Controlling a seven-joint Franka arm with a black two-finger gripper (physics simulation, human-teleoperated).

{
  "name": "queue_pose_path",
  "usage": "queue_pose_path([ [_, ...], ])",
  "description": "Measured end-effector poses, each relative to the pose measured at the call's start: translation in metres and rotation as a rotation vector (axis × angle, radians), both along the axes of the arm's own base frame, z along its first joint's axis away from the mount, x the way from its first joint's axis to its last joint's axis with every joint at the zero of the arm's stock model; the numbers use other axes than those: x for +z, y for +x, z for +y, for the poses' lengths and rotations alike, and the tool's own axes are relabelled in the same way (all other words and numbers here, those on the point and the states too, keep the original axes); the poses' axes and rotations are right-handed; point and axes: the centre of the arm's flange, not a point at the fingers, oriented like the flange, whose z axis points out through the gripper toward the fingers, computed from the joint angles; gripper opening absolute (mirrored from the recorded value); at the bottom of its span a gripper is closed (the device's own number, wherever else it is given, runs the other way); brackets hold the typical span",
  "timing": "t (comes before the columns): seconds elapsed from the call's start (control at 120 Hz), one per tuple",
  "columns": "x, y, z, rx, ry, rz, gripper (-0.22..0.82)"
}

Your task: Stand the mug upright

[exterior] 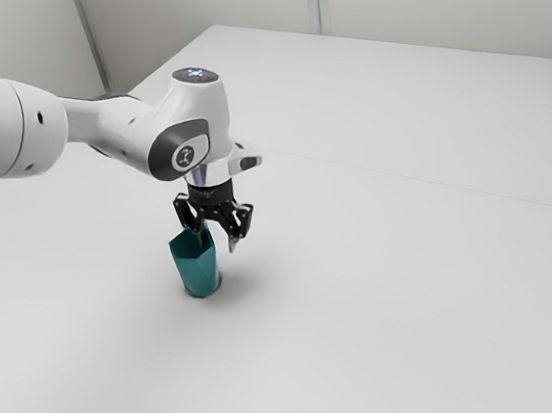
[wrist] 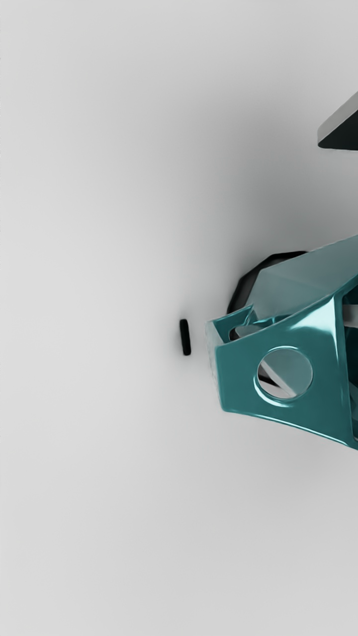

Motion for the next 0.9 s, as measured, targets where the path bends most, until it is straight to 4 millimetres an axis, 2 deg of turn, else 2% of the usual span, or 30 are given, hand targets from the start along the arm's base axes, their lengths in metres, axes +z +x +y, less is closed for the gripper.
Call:
queue_pose_path([
  [0.158,0.003,0.003,0.0,0.009,-0.001,-0.005,0.33],
  [0.3,0.017,0.005,-0.001,0.023,0.005,0.015,0.35],
  [0.467,0.045,0.011,-0.001,0.044,0.01,0.039,0.36],
  [0.567,0.089,0.013,0.003,0.046,0.01,-0.004,0.4],
  [0.75,0.196,0.012,0.023,-0.017,0.005,-0.15,0.52],
  [0.85,0.237,0.012,0.036,-0.059,0.004,-0.192,0.55],
  [0.9,0.249,0.012,0.043,-0.081,0.004,-0.196,0.56],
])
